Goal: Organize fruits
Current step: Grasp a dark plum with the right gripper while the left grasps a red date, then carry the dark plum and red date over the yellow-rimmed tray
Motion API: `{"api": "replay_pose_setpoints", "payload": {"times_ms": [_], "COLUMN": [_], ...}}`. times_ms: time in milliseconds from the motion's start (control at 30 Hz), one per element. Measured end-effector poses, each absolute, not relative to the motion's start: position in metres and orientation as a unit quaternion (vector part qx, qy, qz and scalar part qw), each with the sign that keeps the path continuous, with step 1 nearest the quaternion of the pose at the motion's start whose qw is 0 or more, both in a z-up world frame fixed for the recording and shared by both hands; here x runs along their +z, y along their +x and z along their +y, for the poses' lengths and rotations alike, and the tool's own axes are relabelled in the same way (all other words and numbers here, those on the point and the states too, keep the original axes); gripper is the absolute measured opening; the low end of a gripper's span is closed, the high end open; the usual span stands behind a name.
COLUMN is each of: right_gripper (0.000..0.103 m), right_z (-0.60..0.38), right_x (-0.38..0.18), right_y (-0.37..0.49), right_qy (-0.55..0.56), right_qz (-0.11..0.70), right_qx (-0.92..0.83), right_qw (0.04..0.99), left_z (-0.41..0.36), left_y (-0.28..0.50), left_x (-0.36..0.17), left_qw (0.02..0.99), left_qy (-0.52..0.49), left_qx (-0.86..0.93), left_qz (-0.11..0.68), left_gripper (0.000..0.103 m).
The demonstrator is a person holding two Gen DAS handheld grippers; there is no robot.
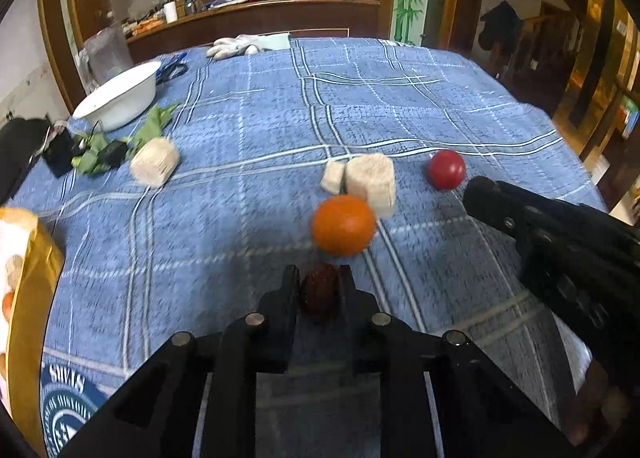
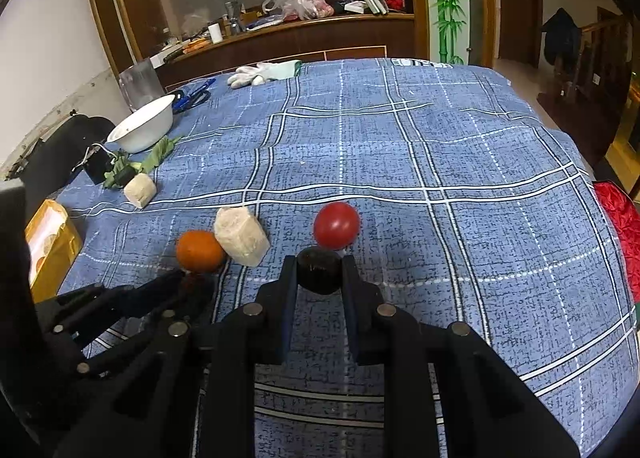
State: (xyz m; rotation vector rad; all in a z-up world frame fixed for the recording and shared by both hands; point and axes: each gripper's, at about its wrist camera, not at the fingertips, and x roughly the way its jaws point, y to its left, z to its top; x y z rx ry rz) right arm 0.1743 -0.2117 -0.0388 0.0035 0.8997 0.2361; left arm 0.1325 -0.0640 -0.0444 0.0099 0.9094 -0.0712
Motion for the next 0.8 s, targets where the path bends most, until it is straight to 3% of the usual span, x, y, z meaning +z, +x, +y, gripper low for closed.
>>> {"api": "replay_pose_setpoints", "payload": {"times_ms": [467, 800], "right_gripper": [0.023, 0.023], "right_z": [-0.196, -0.174], "right_x": [-0.045, -0.037], "right_y": [0.169, 0.110], "right_qy": [-0.026, -0.057], "right_qz": [0.445, 0.448], "right_qx": [0.120, 0.138], "right_qw": [0.887, 0.881], "left_z": [-0.004, 0.018], "left_y": [0.066, 0.038], "left_x": [-0.029, -0.023], "left_qw": [0.901, 0.903], "left_qy": [-0.020, -0.030], "left_qx": [0.013, 0.041], "left_qz": [0.434, 0.427], "left_gripper": [0.017, 0.017]}}
